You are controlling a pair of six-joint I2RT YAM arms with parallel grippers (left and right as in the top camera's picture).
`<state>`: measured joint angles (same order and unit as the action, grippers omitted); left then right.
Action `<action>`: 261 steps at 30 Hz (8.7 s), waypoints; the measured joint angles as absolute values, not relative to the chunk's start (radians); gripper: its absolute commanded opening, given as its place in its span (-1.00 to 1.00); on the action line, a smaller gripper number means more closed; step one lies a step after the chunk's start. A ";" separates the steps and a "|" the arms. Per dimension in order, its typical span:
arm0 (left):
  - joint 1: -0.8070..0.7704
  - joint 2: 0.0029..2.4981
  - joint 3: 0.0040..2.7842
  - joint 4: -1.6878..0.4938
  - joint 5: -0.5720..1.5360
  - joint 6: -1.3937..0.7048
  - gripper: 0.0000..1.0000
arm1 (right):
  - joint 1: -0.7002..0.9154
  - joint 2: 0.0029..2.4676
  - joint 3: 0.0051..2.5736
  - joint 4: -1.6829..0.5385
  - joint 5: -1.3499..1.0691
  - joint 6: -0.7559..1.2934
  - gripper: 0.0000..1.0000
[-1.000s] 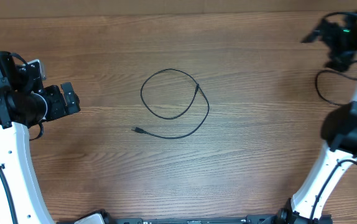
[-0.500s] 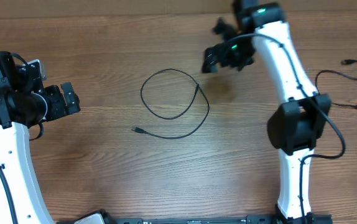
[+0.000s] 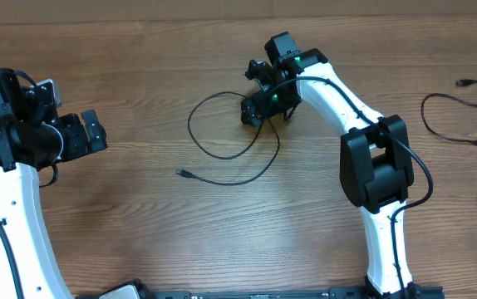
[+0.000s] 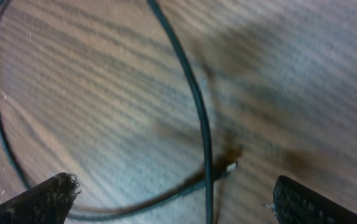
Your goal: Untangle cables
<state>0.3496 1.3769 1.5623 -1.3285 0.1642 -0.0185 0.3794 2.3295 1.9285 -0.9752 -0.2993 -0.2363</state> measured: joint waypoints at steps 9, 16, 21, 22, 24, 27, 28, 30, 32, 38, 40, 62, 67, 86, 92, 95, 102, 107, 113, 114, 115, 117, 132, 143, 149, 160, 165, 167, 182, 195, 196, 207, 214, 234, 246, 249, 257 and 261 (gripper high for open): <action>0.350 1.377 1.562 -1.328 0.164 -0.019 0.99 | 0.380 2.329 1.856 -0.857 -0.299 -0.238 0.54; 0.350 1.377 1.562 -1.328 0.164 -0.019 1.00 | 0.380 2.329 1.819 -0.826 -0.300 -0.241 -0.83; 0.350 1.377 1.562 -1.328 0.164 -0.019 0.99 | 0.379 2.329 1.816 -0.805 -0.300 -0.236 -0.92; 0.350 1.377 1.562 -1.328 0.164 -0.019 0.99 | 0.380 2.329 1.816 -0.807 -0.300 -0.236 -0.92; 0.350 1.377 1.562 -1.328 0.164 -0.019 0.99 | 0.379 2.329 1.840 -0.846 -0.285 -0.237 -0.92; 0.350 1.377 1.562 -1.328 0.164 -0.019 0.99 | 0.374 2.332 1.967 -0.949 -0.221 -0.236 -0.92; 0.350 1.377 1.562 -1.328 0.164 -0.019 0.99 | 0.369 2.332 2.036 -0.978 -0.186 -0.237 -0.92; 0.350 1.377 1.562 -1.328 0.164 -0.019 0.99 | 0.361 2.332 2.141 -1.024 -0.124 -0.236 -0.92; 0.350 1.377 1.562 -1.328 0.164 -0.019 0.99 | 0.344 2.332 2.349 -1.070 0.010 -0.236 -0.92; 0.350 1.377 1.562 -1.328 0.164 -0.019 1.00 | 0.295 2.326 2.679 -1.053 0.253 -0.237 -0.92; 0.350 1.377 1.562 -1.328 0.164 -0.019 1.00 | 0.262 2.323 2.770 -1.040 0.314 -0.237 -0.92; 0.350 1.377 1.562 -1.328 0.164 -0.019 0.99 | -0.342 2.290 2.810 -1.171 0.128 0.078 -0.92; 0.350 1.377 1.562 -1.328 0.164 -0.019 0.99 | -0.377 2.290 2.701 -1.145 0.060 0.109 -0.92; 0.350 1.377 1.562 -1.328 0.164 -0.019 0.99 | -0.366 2.290 2.380 -1.060 -0.012 0.131 1.00; 0.350 1.377 1.562 -1.328 0.164 -0.019 1.00 | -0.364 2.290 2.380 -1.161 -0.104 0.131 0.99; 0.350 1.377 1.562 -1.328 0.164 -0.019 0.99 | -0.354 2.290 2.380 -1.236 -0.157 0.131 1.00; 0.350 1.377 1.562 -1.328 0.164 -0.019 0.99 | -0.199 2.156 2.376 -1.402 -0.176 0.131 1.00; 0.350 1.377 1.562 -1.328 0.164 -0.019 0.99 | -0.037 2.065 2.377 -1.493 -0.168 0.131 1.00; 0.350 1.377 1.562 -1.328 0.164 -0.019 0.99 | 0.049 2.069 2.377 -1.519 -0.163 0.130 1.00; 0.350 1.377 1.562 -1.328 0.164 -0.019 0.99 | 0.060 2.069 2.377 -1.519 -0.163 0.131 1.00; 0.350 1.377 1.562 -1.328 0.164 -0.019 0.99 | 0.062 2.070 2.377 -1.518 -0.163 0.130 1.00; 0.350 1.377 1.562 -1.328 0.164 -0.019 0.99 | 0.068 2.070 2.377 -1.519 -0.160 0.131 1.00; 0.350 1.377 1.562 -1.328 0.164 -0.019 1.00 | 0.068 2.070 2.377 -1.518 -0.152 0.130 1.00; 0.350 1.377 1.562 -1.328 0.164 -0.019 0.99 | 0.068 2.070 2.377 -1.518 -0.152 0.131 1.00; 0.350 1.377 1.562 -1.328 0.164 -0.019 0.99 | 0.068 2.070 2.377 -1.519 -0.152 0.130 1.00; 0.350 1.377 1.562 -1.309 0.165 -0.023 0.99 | 0.068 2.070 2.377 -1.519 -0.152 0.131 1.00; 0.339 1.354 1.511 -1.091 0.218 -0.095 0.99 | 0.068 2.069 2.377 -1.519 -0.152 0.131 1.00; 0.317 1.306 1.435 -0.981 0.245 -0.126 0.99 | 0.068 2.069 2.377 -1.519 -0.152 0.131 1.00; 0.145 0.789 0.621 -0.040 0.297 -0.292 0.99 | 0.068 2.070 2.377 -1.519 -0.152 0.131 1.00; 0.145 0.448 0.110 0.349 0.292 -0.366 0.99 | 0.068 2.070 2.377 -1.519 -0.152 0.131 1.00; 0.145 0.421 0.079 0.351 0.287 -0.368 0.99 | 0.068 2.070 2.376 -1.518 -0.152 0.130 1.00; 0.094 0.216 0.009 0.194 0.186 -0.368 0.99 | 0.068 2.070 2.377 -1.518 -0.152 0.130 0.99; 0.039 0.042 0.008 -0.070 0.062 -0.359 0.99 | 0.068 2.070 2.377 -1.517 -0.152 0.130 1.00; 0.039 0.015 0.008 -0.076 0.025 -0.334 1.00 | 0.068 2.070 2.377 -1.519 -0.152 0.130 1.00; 0.039 0.015 0.008 -0.076 0.025 -0.334 0.99 | 0.068 2.070 2.376 -1.519 -0.152 0.131 1.00; 0.039 0.015 0.008 -0.076 0.025 -0.334 0.99 | 0.068 2.070 2.376 -1.520 -0.152 0.130 1.00; 0.039 0.015 0.008 -0.076 0.025 -0.334 0.99 | 0.068 2.069 2.376 -1.519 -0.152 0.131 1.00; 0.039 0.015 0.008 -0.076 0.025 -0.334 0.99 | 0.068 2.070 2.377 -1.519 -0.152 0.130 1.00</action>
